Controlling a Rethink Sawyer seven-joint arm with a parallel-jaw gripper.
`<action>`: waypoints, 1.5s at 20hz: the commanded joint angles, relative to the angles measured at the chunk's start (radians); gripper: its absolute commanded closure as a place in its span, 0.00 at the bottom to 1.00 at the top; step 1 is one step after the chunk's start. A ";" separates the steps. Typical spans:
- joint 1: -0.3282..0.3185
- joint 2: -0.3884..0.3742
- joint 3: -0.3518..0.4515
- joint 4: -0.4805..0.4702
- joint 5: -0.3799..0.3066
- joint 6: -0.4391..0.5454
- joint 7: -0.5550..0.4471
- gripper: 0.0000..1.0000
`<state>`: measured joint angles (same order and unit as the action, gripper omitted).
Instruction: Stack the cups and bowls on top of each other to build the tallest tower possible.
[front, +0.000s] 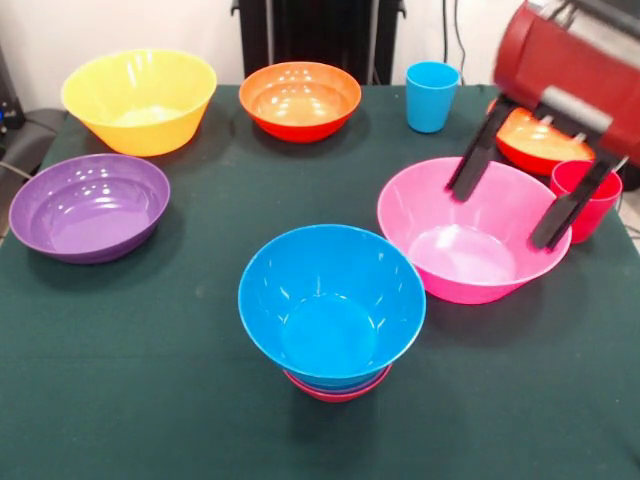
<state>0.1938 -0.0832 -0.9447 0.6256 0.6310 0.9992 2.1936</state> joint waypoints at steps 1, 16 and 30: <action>0.085 -0.091 0.161 0.279 -0.070 -0.012 0.084 0.00; 0.260 -0.344 0.251 0.877 -0.096 -0.308 0.025 0.00; 0.374 -0.417 0.298 1.105 -0.098 -0.493 0.142 0.00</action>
<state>0.5261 -0.5152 -0.8273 1.6023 0.5865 0.5477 2.1936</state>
